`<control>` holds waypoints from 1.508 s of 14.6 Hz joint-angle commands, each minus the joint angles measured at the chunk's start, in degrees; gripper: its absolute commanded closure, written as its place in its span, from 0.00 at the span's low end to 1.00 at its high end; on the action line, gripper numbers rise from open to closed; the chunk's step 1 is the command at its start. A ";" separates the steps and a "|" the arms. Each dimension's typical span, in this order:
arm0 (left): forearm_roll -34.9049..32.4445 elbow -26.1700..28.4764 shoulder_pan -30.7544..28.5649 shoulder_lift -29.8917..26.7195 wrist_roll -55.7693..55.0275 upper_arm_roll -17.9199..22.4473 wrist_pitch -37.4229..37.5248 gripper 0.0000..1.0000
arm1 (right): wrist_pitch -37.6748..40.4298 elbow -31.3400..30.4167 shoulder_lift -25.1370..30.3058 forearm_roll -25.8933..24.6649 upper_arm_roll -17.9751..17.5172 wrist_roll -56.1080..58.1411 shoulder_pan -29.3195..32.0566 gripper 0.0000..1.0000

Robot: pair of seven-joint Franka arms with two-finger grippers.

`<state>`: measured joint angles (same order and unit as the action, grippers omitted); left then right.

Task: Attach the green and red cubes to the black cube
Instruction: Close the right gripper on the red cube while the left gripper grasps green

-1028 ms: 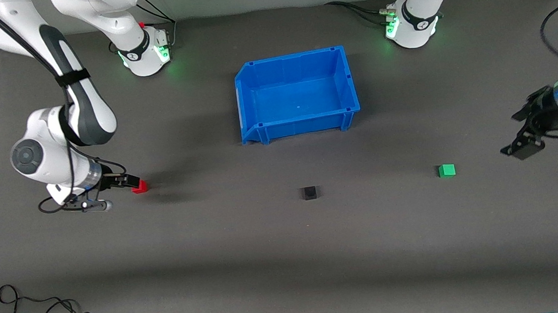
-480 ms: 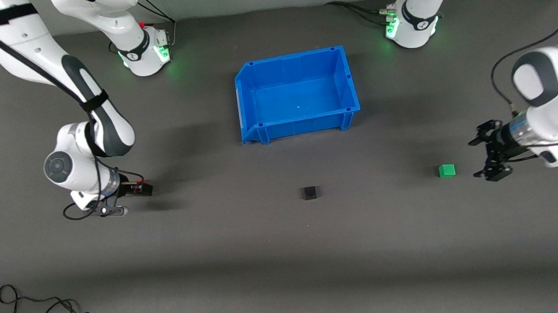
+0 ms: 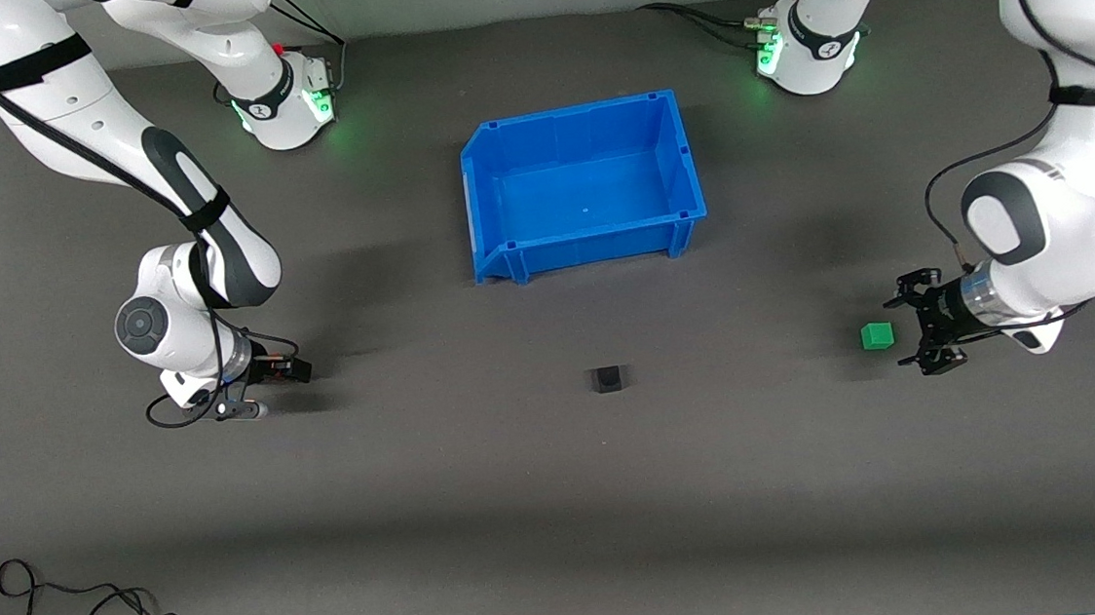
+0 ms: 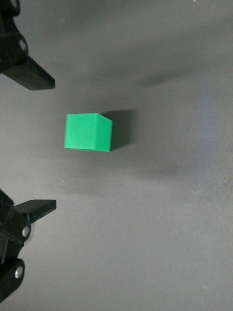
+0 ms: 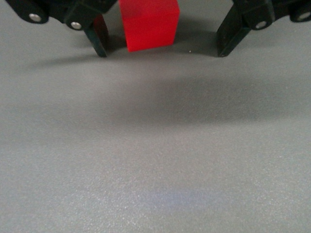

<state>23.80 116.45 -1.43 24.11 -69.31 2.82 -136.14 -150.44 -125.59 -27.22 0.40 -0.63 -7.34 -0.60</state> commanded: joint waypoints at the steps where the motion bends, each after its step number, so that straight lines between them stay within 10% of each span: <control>1: 0.90 0.53 -0.06 1.20 0.05 -0.18 -2.20 0.00 | -0.56 -2.11 1.73 0.48 0.80 2.75 -0.01 0.01; 8: 4.14 2.56 -1.21 3.13 7.41 -0.27 -5.19 0.00 | -0.30 -2.99 2.35 0.48 1.68 3.91 -0.28 0.02; 11: 5.47 2.56 -1.65 3.22 8.66 -0.27 -5.10 0.05 | -0.29 -2.99 1.91 0.48 1.50 3.91 -1.06 0.19; 17: 5.56 2.47 -1.30 3.40 8.66 -0.27 -5.19 0.71 | -0.29 -2.90 1.99 0.57 1.59 3.99 -1.33 0.46; 22: 5.56 2.12 -1.12 3.05 8.75 -0.27 -5.02 0.86 | -0.29 -2.82 1.99 0.57 1.59 4.26 -1.33 0.66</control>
<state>28.26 118.02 -2.79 27.87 -61.74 2.63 -140.38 -150.31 -127.32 -25.28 0.39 0.72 -4.49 -1.43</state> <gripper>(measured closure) 0.634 0.564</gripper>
